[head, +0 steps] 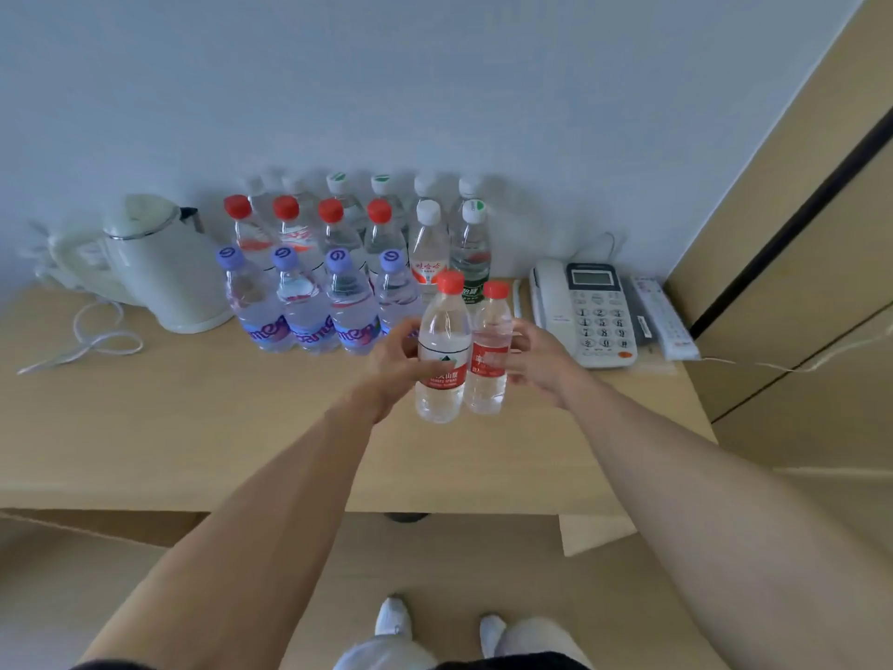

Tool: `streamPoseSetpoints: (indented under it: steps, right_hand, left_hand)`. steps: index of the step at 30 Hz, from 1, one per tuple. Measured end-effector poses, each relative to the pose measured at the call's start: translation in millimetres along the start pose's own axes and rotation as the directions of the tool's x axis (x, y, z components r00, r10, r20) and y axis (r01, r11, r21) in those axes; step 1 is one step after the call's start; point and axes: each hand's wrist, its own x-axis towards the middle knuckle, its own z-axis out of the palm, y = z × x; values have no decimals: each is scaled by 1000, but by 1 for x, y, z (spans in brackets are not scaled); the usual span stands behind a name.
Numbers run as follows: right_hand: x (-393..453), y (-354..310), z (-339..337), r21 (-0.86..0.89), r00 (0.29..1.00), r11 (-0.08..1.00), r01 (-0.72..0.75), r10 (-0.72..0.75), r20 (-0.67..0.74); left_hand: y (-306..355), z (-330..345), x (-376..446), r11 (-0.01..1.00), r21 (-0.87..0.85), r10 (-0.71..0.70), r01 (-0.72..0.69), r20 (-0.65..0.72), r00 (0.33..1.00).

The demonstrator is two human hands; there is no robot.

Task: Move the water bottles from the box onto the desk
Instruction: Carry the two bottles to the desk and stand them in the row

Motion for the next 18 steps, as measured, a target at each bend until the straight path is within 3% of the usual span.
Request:
streamPoseSetpoints:
  steps: [8, 18]
  right_hand:
    - [2, 3, 12, -198, 972, 973, 116, -152, -179]
    - [6, 8, -1, -375, 962, 915, 146, -220, -162]
  left_hand:
    - [-4, -14, 16, 977, 179, 105, -118, 79, 991]
    - [4, -12, 19, 901, 414, 121, -126, 38, 992]
